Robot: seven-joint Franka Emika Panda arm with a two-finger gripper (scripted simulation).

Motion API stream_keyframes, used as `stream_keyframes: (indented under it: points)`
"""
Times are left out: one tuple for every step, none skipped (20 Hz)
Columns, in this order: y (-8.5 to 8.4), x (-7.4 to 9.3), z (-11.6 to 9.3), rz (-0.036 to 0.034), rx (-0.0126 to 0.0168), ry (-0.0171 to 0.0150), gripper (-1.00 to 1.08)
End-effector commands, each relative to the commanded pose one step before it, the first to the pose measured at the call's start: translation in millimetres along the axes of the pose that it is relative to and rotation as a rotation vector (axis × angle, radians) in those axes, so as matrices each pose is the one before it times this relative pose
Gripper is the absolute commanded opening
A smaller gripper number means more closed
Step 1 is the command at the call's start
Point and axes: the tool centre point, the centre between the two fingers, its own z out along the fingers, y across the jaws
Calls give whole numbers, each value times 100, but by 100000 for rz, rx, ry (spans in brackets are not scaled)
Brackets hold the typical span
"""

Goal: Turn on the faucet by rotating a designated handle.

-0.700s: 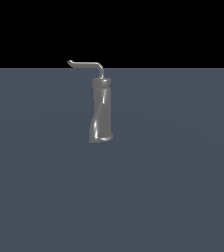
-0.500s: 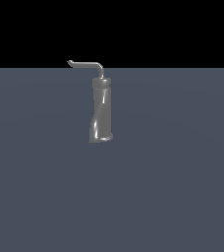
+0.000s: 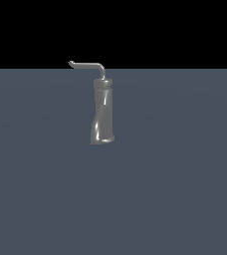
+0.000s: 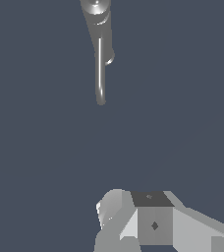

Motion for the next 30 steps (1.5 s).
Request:
stream_keyframes:
  points:
    - [-35, 112, -21, 395, 104, -4, -100]
    - [-18, 117, -19, 438, 135, -7, -100]
    - [-20, 150, -23, 564, 174, -9, -100]
    - [-32, 175, -27, 664, 191, -14, -100]
    - [-42, 199, -30, 760, 206, -20, -100]
    - [-52, 223, -32, 855, 223, -25, -100]
    - [-61, 247, -34, 953, 243, -31, -100]
    - [-68, 275, -35, 1062, 270, -38, -100]
    - [-78, 306, -36, 1179, 297, -45, -100]
    - [-89, 335, -36, 1297, 320, -54, -100]
    - [-104, 367, -35, 1426, 341, -65, -100]
    - [-119, 397, -33, 1548, 359, -76, -100]
    - [-134, 423, -29, 1660, 373, -88, -100]
    - [-152, 451, -25, 1779, 386, -101, -100]
    - [-172, 480, -19, 1908, 397, -114, -100]
    - [-194, 508, -11, 2034, 405, -129, -100]
    - [-218, 536, -2, 2165, 410, -143, -100]
    - [-244, 562, 8, 2294, 410, -158, -100]
    - [-266, 575, 20, 2375, 400, -168, -100]
    - [-285, 574, 32, 2402, 378, -174, -100]
    - [-300, 569, 44, 2414, 354, -177, -100]
    - [-316, 563, 56, 2424, 330, -179, -100]
    - [-332, 556, 68, 2434, 306, -179, -100]
    - [-348, 549, 80, 2444, 281, -177, -100]
    - [-363, 540, 92, 2453, 257, -175, -100]
    - [-378, 531, 104, 2461, 234, -171, -100]
    - [-394, 522, 116, 2469, 210, -165, -100]
    - [-409, 511, 128, 2475, 187, -158, -100]
    - [-423, 500, 140, 2482, 165, -150, -100]
    - [-437, 488, 152, 2487, 143, -140, -100]
